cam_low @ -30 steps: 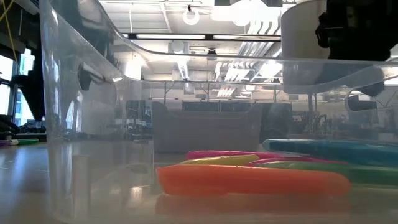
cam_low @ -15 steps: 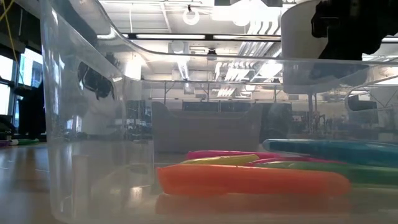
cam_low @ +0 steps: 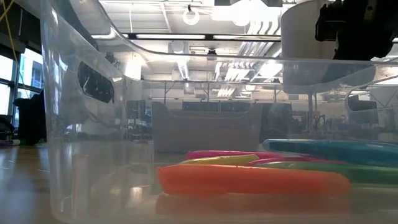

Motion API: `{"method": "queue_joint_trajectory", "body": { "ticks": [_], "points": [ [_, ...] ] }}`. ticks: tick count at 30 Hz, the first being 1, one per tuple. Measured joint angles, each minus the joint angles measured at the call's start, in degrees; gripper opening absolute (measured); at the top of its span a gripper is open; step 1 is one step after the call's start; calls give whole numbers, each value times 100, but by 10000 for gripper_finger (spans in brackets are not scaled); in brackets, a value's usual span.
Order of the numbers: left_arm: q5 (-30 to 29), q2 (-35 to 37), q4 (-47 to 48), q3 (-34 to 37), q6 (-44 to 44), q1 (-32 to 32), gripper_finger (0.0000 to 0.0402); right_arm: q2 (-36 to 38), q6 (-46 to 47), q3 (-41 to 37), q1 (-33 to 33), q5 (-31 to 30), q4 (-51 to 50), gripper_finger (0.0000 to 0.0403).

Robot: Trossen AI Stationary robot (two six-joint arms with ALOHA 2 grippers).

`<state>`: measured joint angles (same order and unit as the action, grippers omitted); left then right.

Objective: Pick & Place Markers
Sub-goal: Put the green marker pen into the black bin

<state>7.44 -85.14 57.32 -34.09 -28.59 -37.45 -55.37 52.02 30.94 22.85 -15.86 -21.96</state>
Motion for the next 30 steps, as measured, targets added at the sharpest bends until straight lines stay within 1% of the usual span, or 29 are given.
{"method": "queue_joint_trajectory", "body": {
  "ticks": [5, 9, 10, 14, 16, 20, 25, 30],
  "points": [
    [212, 50, -61, -4, -314, 7, 90, -2, -321, 0, 4, -4, 4, 4],
    [215, 48, -57, -93, -638, 78, 32, -2, -605, 0, 4, -6, 9, 1],
    [150, 47, -45, -129, -742, 119, 25, -2, -677, 0, 4, -5, 9, 1],
    [-127, 24, 38, -372, -1163, 295, 25, -2, -951, 0, 4, -4, 9, 2],
    [-131, 28, -67, -554, -1186, 400, 25, -2, -1095, 0, 4, -4, -4, 1],
    [-94, 103, 67, -958, -1465, 683, 26, -2, -1425, 2, 4, -4, -28, 1],
    [-311, 126, 158, -1801, -1864, 1115, 26, -2, -1618, 4, 2, -18, -459, 1],
    [-768, 127, 611, -2898, -1730, 1416, 26, -2, -1769, 4, -138, -109, -702, 2]
  ]
}}
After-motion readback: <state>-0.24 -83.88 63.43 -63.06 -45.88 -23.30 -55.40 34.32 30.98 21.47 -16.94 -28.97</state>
